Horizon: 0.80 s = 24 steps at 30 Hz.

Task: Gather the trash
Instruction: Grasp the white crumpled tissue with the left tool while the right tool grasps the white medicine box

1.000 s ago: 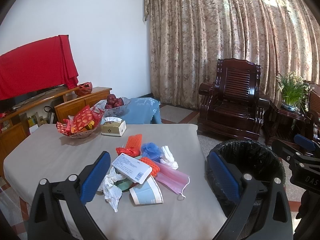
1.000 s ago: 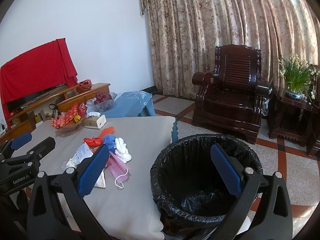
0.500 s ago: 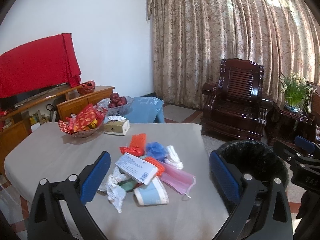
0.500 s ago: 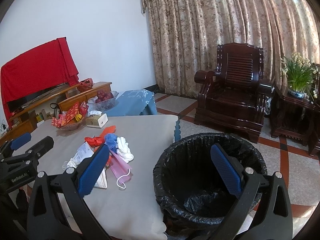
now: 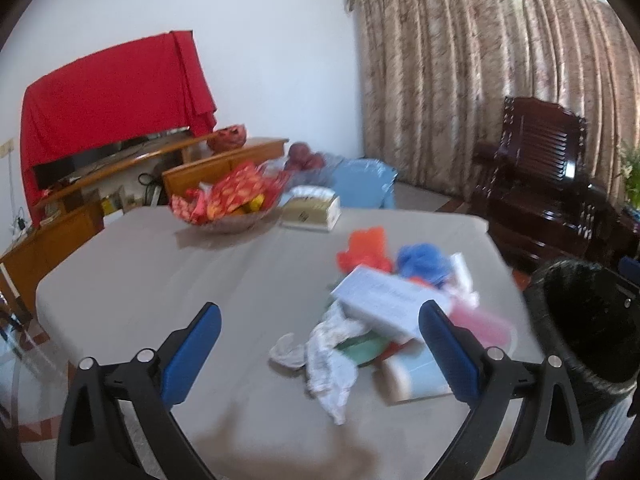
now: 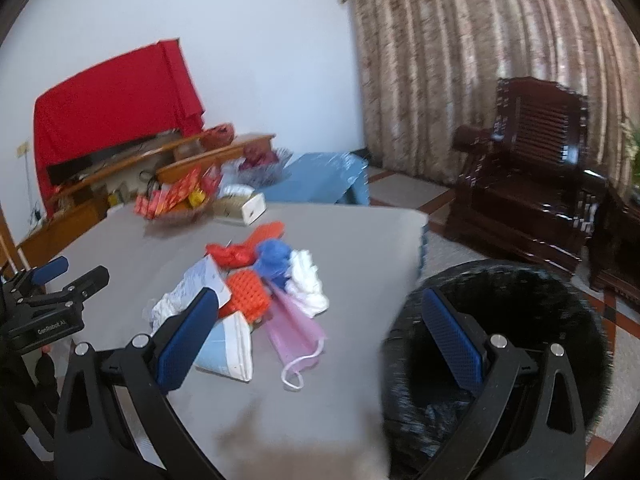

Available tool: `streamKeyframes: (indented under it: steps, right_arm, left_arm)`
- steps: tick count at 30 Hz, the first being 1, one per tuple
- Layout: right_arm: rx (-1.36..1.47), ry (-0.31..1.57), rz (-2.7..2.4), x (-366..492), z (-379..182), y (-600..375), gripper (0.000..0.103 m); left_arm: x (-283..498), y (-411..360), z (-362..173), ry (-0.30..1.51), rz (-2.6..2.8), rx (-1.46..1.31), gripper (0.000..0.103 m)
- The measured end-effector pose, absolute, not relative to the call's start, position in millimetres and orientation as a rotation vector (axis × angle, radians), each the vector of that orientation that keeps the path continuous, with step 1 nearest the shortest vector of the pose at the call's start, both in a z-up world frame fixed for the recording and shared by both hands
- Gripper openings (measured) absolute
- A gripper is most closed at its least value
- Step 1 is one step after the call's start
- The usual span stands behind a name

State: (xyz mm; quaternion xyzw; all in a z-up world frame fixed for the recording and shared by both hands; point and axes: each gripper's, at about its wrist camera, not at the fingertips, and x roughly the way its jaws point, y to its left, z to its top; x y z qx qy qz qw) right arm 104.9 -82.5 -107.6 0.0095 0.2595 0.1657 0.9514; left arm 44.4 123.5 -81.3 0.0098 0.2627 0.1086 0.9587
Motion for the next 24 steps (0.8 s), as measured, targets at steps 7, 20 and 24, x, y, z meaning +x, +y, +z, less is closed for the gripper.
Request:
streamKeyframes:
  steps: [7, 20, 24]
  right_arm:
    - [0.0, 0.614, 0.368, 137, -141, -59, 0.081]
    - [-0.024, 0.663, 0.364, 162, -167, -40, 0.081]
    - [-0.045, 0.661, 0.384, 164, -170, -32, 0.081]
  left_arm:
    - [59, 142, -116, 0.622, 0.214, -0.001, 0.095]
    - [98, 152, -171, 0.752, 0.189, -0.042, 0.078]
    - [104, 160, -184, 0.795, 0.134, -0.113, 0.044]
